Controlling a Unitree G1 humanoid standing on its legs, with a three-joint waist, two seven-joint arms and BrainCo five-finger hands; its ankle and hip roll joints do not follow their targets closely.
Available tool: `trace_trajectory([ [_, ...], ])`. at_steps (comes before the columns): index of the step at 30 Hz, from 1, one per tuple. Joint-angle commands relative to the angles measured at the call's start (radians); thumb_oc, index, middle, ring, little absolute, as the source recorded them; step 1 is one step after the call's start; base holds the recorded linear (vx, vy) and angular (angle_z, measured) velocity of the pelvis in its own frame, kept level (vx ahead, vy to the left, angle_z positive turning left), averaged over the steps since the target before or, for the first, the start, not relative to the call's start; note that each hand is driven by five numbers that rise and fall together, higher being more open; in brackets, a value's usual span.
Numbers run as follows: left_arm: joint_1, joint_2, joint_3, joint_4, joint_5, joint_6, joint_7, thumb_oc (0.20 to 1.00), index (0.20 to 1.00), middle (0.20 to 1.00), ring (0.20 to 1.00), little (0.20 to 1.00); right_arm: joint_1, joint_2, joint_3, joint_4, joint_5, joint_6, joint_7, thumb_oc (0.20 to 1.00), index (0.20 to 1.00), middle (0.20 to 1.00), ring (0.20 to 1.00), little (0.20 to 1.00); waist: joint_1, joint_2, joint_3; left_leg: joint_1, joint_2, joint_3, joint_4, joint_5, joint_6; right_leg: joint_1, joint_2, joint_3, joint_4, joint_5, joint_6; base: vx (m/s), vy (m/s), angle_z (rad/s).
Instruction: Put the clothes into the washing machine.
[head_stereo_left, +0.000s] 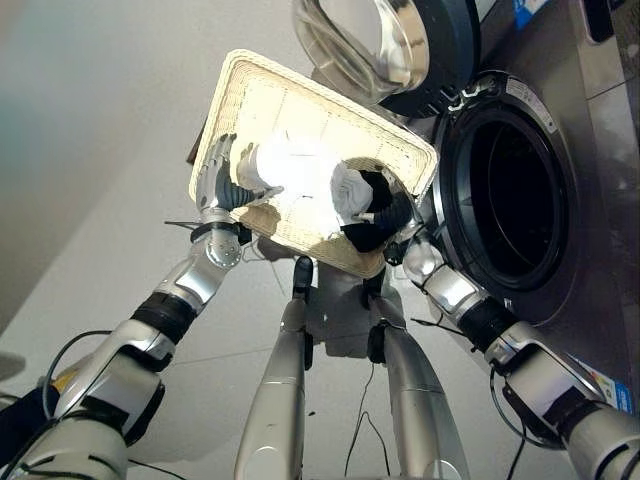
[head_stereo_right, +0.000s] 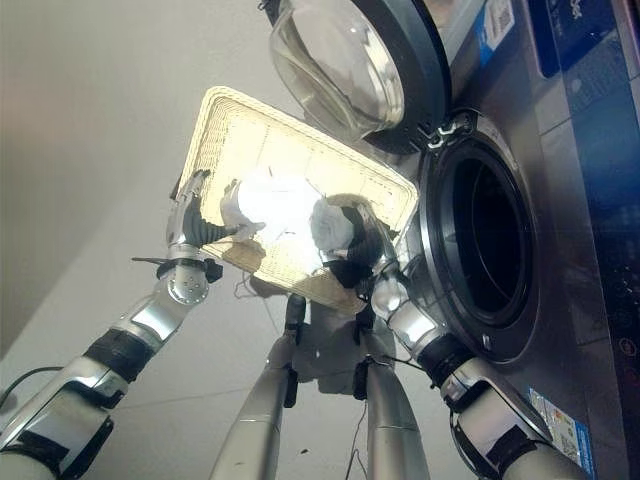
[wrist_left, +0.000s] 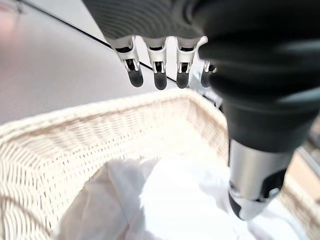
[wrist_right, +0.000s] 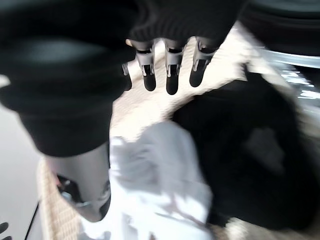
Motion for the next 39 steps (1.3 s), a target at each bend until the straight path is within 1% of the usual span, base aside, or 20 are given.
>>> trace_trajectory([
  [1,-0.054,-0.016,0.028,0.037,0.097,0.016,0.019,1.000,1.000,1.000,1.000,1.000,0.026,-0.017,0.014,-0.053,0.070,-0.065,0.017,1.000,1.000,1.000,1.000,1.000,-0.048,-0.011,-0.018,-0.025,-0.051,0.065,0.100,-0.073,0.013,0.017,0.014,-0.003,0.009,-0.030,0.108,0.05,0.120,-0.23],
  [4,-0.072,-0.038,-0.010,0.121,0.162,0.043,-0.030,1.000,1.000,1.000,1.000,1.000,0.069,-0.027,0.000,-0.062,0.113,-0.087,0.033,1.000,1.000,1.000,1.000,1.000,-0.082,-0.014,-0.018,-0.041,-0.053,0.083,0.117,-0.081,0.011,-0.003,0.017,0.021,0.008,-0.023,0.110,0.04,0.124,-0.22],
  [6,-0.073,-0.046,-0.018,0.145,0.180,0.049,-0.042,1.000,1.000,1.000,1.000,1.000,0.079,-0.031,-0.002,-0.063,0.124,-0.092,0.035,1.000,1.000,1.000,1.000,1.000,-0.088,-0.013,-0.018,-0.039,-0.053,0.087,0.124,-0.091,0.011,-0.004,0.018,0.027,0.009,-0.027,0.110,0.06,0.116,-0.22],
  [9,-0.104,-0.051,-0.050,0.209,0.215,0.074,-0.081,1.000,1.000,1.000,1.000,1.000,0.091,-0.042,-0.012,-0.073,0.145,-0.098,0.043,1.000,1.000,1.000,1.000,1.000,-0.118,-0.015,-0.018,-0.067,-0.059,0.103,0.138,-0.091,0.011,-0.036,0.017,0.047,0.001,-0.007,0.111,0.04,0.113,-0.19],
  [12,-0.130,-0.046,-0.077,0.259,0.216,0.081,-0.107,1.000,1.000,1.000,1.000,1.000,0.104,-0.051,-0.018,-0.083,0.167,-0.098,0.048,1.000,1.000,1.000,1.000,1.000,-0.137,-0.017,-0.018,-0.081,-0.058,0.120,0.160,-0.108,0.010,-0.053,0.019,0.064,-0.001,-0.005,0.112,0.06,0.105,-0.14],
  [18,-0.166,-0.051,-0.098,0.325,0.220,0.109,-0.147,1.000,1.000,1.000,1.000,1.000,0.119,-0.050,-0.032,-0.094,0.216,-0.113,0.048,1.000,1.000,1.000,1.000,1.000,-0.165,-0.026,-0.018,-0.113,-0.061,0.142,0.170,-0.113,0.011,-0.089,0.026,0.092,-0.016,0.016,0.113,0.04,0.074,-0.11],
  [20,-0.184,-0.057,-0.114,0.356,0.239,0.146,-0.183,1.000,1.000,1.000,1.000,1.000,0.122,-0.043,-0.032,-0.099,0.229,-0.122,0.046,1.000,1.000,1.000,1.000,1.000,-0.175,-0.032,-0.018,-0.123,-0.061,0.149,0.168,-0.113,0.011,-0.103,0.029,0.101,-0.023,0.025,0.113,0.02,0.038,-0.09],
  [21,-0.185,-0.057,-0.114,0.356,0.239,0.146,-0.183,1.000,1.000,1.000,1.000,1.000,0.122,-0.043,-0.032,-0.099,0.229,-0.122,0.046,1.000,1.000,1.000,1.000,1.000,-0.175,-0.032,-0.018,-0.123,-0.061,0.150,0.168,-0.113,0.011,-0.103,0.029,0.101,-0.023,0.025,0.113,0.03,0.036,-0.09],
  [22,-0.199,-0.064,-0.142,0.394,0.312,0.215,-0.252,1.000,1.000,1.000,1.000,1.000,0.120,-0.034,-0.035,-0.102,0.254,-0.129,0.059,1.000,1.000,1.000,1.000,1.000,-0.183,-0.040,-0.018,-0.132,-0.061,0.157,0.162,-0.109,0.012,-0.115,0.033,0.107,-0.028,0.034,0.115,0.02,0.023,-0.05],
  [23,-0.203,-0.065,-0.154,0.407,0.358,0.243,-0.296,1.000,1.000,1.000,1.000,1.000,0.120,-0.031,-0.035,-0.104,0.267,-0.133,0.063,1.000,1.000,1.000,1.000,1.000,-0.185,-0.042,-0.018,-0.133,-0.060,0.159,0.159,-0.107,0.011,-0.118,0.035,0.109,-0.029,0.037,0.116,0.02,0.023,-0.05],
  [24,-0.203,-0.065,-0.154,0.407,0.359,0.243,-0.297,1.000,1.000,1.000,1.000,1.000,0.120,-0.031,-0.035,-0.104,0.267,-0.133,0.063,1.000,1.000,1.000,1.000,1.000,-0.185,-0.042,-0.018,-0.133,-0.060,0.159,0.159,-0.107,0.011,-0.118,0.035,0.109,-0.029,0.037,0.116,0.01,0.017,-0.06],
  [25,-0.216,-0.065,-0.191,0.440,0.468,0.301,-0.377,1.000,1.000,1.000,1.000,1.000,0.113,-0.030,-0.034,-0.103,0.288,-0.139,0.078,1.000,1.000,1.000,1.000,1.000,-0.189,-0.047,-0.018,-0.137,-0.059,0.163,0.152,-0.102,0.010,-0.123,0.038,0.112,-0.034,0.041,0.117,0.01,0.014,-0.08],
  [26,-0.216,-0.065,-0.191,0.440,0.469,0.301,-0.377,1.000,1.000,1.000,1.000,1.000,0.113,-0.030,-0.034,-0.103,0.288,-0.139,0.078,1.000,1.000,1.000,1.000,1.000,-0.189,-0.047,-0.018,-0.137,-0.059,0.163,0.152,-0.102,0.010,-0.123,0.038,0.112,-0.034,0.041,0.117,0.01,0.032,-0.07],
  [27,-0.225,-0.067,-0.222,0.464,0.543,0.332,-0.452,1.000,1.000,1.000,1.000,1.000,0.107,-0.027,-0.031,-0.102,0.299,-0.142,0.084,1.000,1.000,1.000,1.000,1.000,-0.193,-0.047,-0.018,-0.137,-0.058,0.165,0.145,-0.099,0.009,-0.125,0.039,0.116,-0.037,0.044,0.118,0.01,0.036,-0.06],
  [28,-0.229,-0.068,-0.255,0.484,0.577,0.348,-0.515,0.438,0.438,0.438,0.438,0.438,0.100,-0.024,-0.025,-0.100,0.313,-0.142,0.088,1.000,1.000,1.000,1.000,1.000,-0.197,-0.047,-0.018,-0.138,-0.056,0.168,0.142,-0.097,0.007,-0.127,0.038,0.118,-0.039,0.045,0.119,0.01,0.063,-0.05],
  [29,-0.226,-0.073,-0.282,0.495,0.602,0.357,-0.547,0.200,0.200,0.200,0.200,0.200,0.096,-0.024,-0.023,-0.102,0.328,-0.136,0.094,1.000,1.000,1.000,1.000,1.000,-0.200,-0.044,-0.018,-0.135,-0.055,0.170,0.137,-0.094,0.005,-0.124,0.039,0.121,-0.043,0.046,0.118,0.01,0.045,-0.04],
  [32,-0.222,-0.077,-0.305,0.500,0.614,0.385,-0.573,0.200,0.200,0.200,0.200,0.200,0.098,-0.022,-0.023,-0.104,0.338,-0.131,0.100,1.000,1.000,1.000,1.000,1.000,-0.203,-0.037,-0.018,-0.128,-0.055,0.171,0.130,-0.092,0.003,-0.117,0.039,0.124,-0.046,0.045,0.118,0.00,0.048,-0.02],
  [35,-0.214,-0.075,-0.308,0.507,0.571,0.400,-0.517,0.200,0.200,0.200,0.200,0.200,0.099,-0.017,-0.027,-0.096,0.341,-0.128,0.109,1.000,1.000,1.000,1.000,1.000,-0.200,-0.027,-0.018,-0.120,-0.053,0.167,0.125,-0.087,0.002,-0.106,0.038,0.124,-0.043,0.038,0.117,0.00,0.000,0.00],
  [37,-0.206,-0.064,-0.285,0.511,0.476,0.384,-0.403,0.200,0.200,0.200,0.200,0.200,0.104,-0.016,-0.030,-0.091,0.340,-0.126,0.110,1.000,1.000,1.000,1.000,1.000,-0.191,-0.015,-0.018,-0.109,-0.052,0.156,0.114,-0.077,0.001,-0.090,0.039,0.122,-0.039,0.027,0.114,-0.03,-0.008,-0.06],
  [39,-0.196,-0.048,-0.248,0.502,0.423,0.357,-0.322,0.200,0.200,0.200,0.200,0.200,0.115,-0.014,-0.039,-0.091,0.332,-0.127,0.112,1.000,1.000,1.000,1.000,1.000,-0.178,-0.003,-0.018,-0.100,-0.049,0.147,0.105,-0.067,0.000,-0.074,0.037,0.115,-0.035,0.016,0.111,-0.04,-0.045,-0.03],
])
